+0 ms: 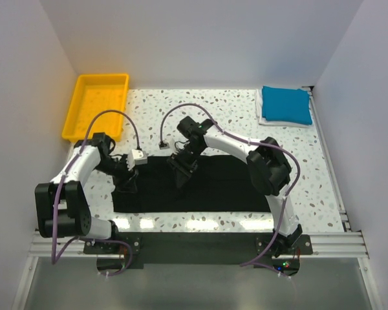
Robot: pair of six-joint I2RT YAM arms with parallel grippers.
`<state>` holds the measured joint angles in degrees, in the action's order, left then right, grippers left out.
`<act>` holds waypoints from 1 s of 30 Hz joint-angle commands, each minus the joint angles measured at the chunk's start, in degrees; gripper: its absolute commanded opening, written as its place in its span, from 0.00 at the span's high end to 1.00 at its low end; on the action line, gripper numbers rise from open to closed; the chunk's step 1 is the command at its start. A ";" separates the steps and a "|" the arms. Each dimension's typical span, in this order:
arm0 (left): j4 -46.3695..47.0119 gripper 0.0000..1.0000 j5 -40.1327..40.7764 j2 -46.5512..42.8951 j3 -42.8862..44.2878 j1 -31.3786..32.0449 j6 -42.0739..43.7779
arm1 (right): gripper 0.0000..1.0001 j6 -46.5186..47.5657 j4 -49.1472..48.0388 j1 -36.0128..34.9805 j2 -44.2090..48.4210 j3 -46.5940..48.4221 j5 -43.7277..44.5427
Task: Fold and stack the t-shirts
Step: Fold the tshirt
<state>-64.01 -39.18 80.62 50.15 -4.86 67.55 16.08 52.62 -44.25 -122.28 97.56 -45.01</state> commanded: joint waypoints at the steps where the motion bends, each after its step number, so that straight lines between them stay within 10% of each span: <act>1: 5.62 0.48 -3.54 1.46 3.81 -0.50 -6.53 | 0.44 0.72 1.61 -0.31 2.84 3.16 -0.53; 10: 30.06 0.46 6.21 3.66 7.24 -0.76 -36.24 | 0.46 -2.28 0.90 8.29 3.53 1.07 11.17; 22: 33.86 0.48 13.60 12.71 10.32 -0.94 -42.06 | 0.48 5.63 2.14 31.50 11.80 -11.51 23.65; 30: 37.19 0.66 21.50 19.48 8.47 -1.46 -41.71 | 0.51 8.88 -0.94 38.71 8.82 -17.05 32.79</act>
<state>-30.74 -22.31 98.94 58.67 -5.56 26.48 22.24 53.12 -6.85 -113.06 81.38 -17.45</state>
